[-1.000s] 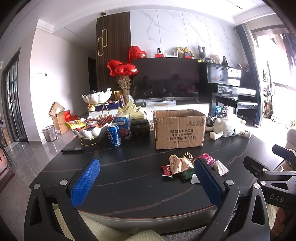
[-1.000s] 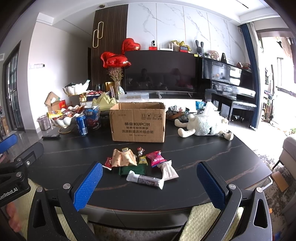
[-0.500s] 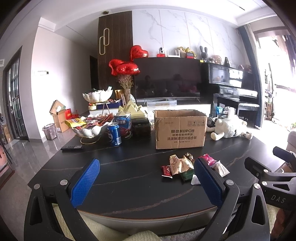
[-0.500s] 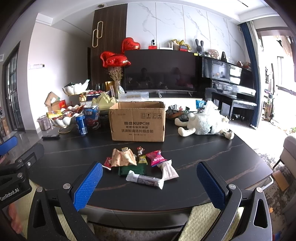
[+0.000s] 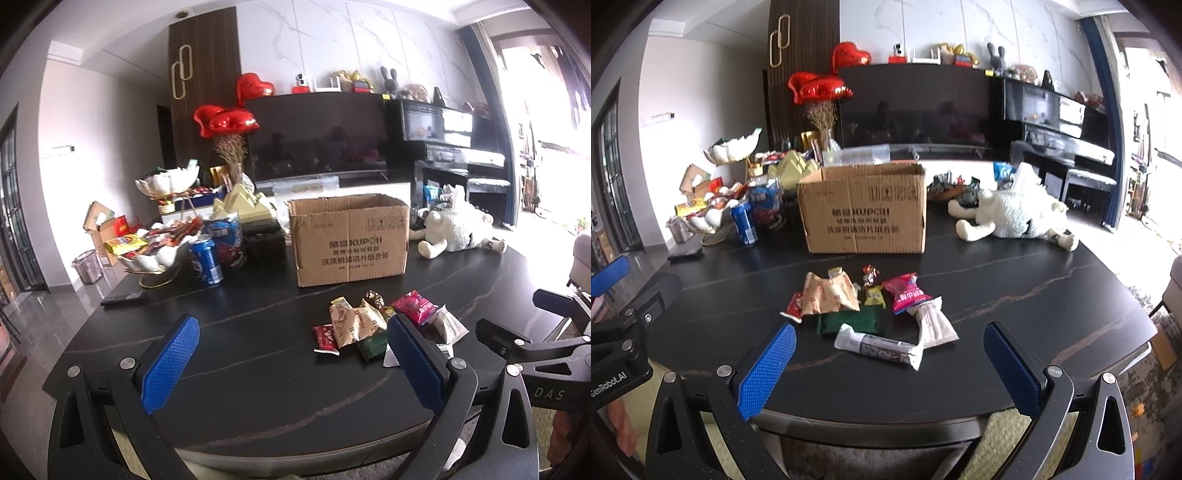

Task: Organize snacks
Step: 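Grasp the beige biscuit bag with the left tool while the right tool grasps the white packet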

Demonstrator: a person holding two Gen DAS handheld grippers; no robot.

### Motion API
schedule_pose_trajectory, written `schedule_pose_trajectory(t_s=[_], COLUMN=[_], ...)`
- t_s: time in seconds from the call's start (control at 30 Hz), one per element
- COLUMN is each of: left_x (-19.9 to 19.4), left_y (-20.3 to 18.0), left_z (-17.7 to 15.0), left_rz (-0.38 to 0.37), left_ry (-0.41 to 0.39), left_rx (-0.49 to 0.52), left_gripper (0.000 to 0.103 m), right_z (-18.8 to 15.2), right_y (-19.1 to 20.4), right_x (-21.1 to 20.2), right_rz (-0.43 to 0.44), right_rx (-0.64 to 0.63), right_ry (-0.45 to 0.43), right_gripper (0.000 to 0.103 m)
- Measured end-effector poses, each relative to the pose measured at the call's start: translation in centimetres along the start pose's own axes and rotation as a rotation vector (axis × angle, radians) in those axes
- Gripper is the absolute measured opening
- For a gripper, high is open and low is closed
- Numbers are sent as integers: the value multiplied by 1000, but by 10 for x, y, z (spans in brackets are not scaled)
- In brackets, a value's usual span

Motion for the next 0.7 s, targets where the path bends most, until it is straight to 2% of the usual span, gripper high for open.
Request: schedule_pose_trajectory(t_s=[0.33,0.7], left_x=[53,141], left_y=[-10,-10], left_z=[0,-24], left_rz=[-81,-161], left_ry=[12,198], left_rx=[8,-60], left_gripper=[103,103], right_z=[-2,-4], right_y=[-8,-7], right_x=[55,119], right_rz=[-22,-30], right_rx=[6,15], right_ry=[80,170], right_gripper=[103,99])
Point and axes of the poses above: each gripper's, at about its wrist camera, not at the fingertips, and x roughly the way its jaws point, y to its left, z to its top, the point moved 8 cm from there along x, roughly the way its jaws point, and after that the axes turned 14 degrees about -z, right-handed, at the moved point
